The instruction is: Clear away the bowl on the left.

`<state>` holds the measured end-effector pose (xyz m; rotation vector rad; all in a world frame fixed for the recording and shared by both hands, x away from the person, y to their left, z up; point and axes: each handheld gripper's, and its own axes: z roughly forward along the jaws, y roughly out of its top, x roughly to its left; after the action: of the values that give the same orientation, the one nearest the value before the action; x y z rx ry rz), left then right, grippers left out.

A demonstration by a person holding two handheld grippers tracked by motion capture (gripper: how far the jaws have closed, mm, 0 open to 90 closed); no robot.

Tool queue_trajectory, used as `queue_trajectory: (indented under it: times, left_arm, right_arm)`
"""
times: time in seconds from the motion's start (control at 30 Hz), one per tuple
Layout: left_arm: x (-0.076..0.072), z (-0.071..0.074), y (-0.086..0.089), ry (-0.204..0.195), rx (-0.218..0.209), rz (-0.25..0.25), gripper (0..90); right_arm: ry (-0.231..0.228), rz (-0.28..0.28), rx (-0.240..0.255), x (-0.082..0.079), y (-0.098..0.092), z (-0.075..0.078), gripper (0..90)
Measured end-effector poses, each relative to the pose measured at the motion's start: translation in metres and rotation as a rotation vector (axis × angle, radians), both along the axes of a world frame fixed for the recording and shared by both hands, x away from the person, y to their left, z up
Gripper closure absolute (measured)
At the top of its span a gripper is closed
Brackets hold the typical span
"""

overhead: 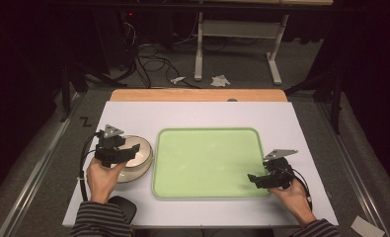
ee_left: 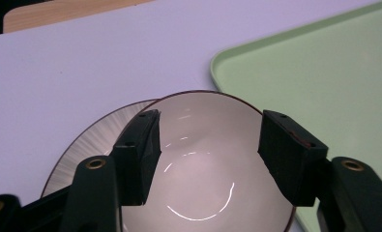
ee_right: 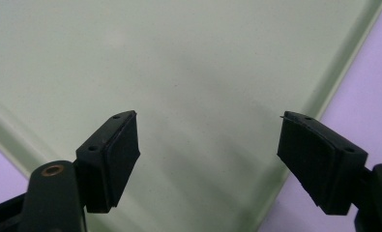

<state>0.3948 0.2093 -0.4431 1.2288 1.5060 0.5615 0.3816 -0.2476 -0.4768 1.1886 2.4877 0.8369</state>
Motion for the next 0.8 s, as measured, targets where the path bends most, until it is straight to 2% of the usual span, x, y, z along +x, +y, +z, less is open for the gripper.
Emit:
queue_trajectory:
  times: [0.07, 0.13, 0.2, 0.27, 0.37, 0.5, 0.53, 0.6, 0.7, 0.8]
  left_arm:
    - [0.001, 0.001, 0.003, -0.004, 0.001, 0.013, 41.4]
    - [0.001, 0.001, 0.006, -0.026, 0.031, 0.037, 41.1]
    - [0.002, 0.002, 0.008, -0.042, 0.032, 0.043, 41.1]
    - [0.003, 0.001, 0.008, -0.032, 0.029, 0.041, 41.0]
    - [0.006, -0.004, 0.010, 0.003, 0.050, 0.050, 40.2]
    - [0.010, -0.007, 0.013, 0.049, 0.026, 0.074, 39.0]
    - [0.011, -0.009, 0.015, 0.070, 0.023, 0.080, 38.7]
    - [0.013, -0.011, 0.017, 0.080, 0.024, 0.102, 38.9]
    - [0.014, -0.010, 0.023, 0.084, -0.010, 0.127, 39.8]
    - [0.015, -0.010, 0.026, 0.092, -0.020, 0.135, 39.7]
  right_arm:
    - [-0.001, 0.005, 0.001, 0.000, 0.000, 0.000, 24.6]
    - [0.006, 0.005, 0.002, 0.000, 0.001, 0.000, 25.3]
    - [0.003, 0.010, 0.003, 0.000, 0.000, 0.000, 26.3]
    - [0.005, 0.008, 0.002, 0.000, 0.000, 0.000, 26.7]
    - [0.008, 0.006, 0.003, -0.001, 0.001, 0.001, 26.8]
    - [0.007, 0.007, 0.005, 0.000, 0.000, 0.000, 26.8]
    - [0.008, 0.006, 0.006, 0.000, 0.000, 0.000, 26.9]
    - [0.007, 0.006, 0.004, 0.000, 0.000, 0.000, 26.9]
    - [0.011, 0.007, 0.003, -0.001, 0.001, 0.000, 26.9]
    - [0.015, 0.010, -0.001, 0.000, 0.002, -0.001, 26.9]
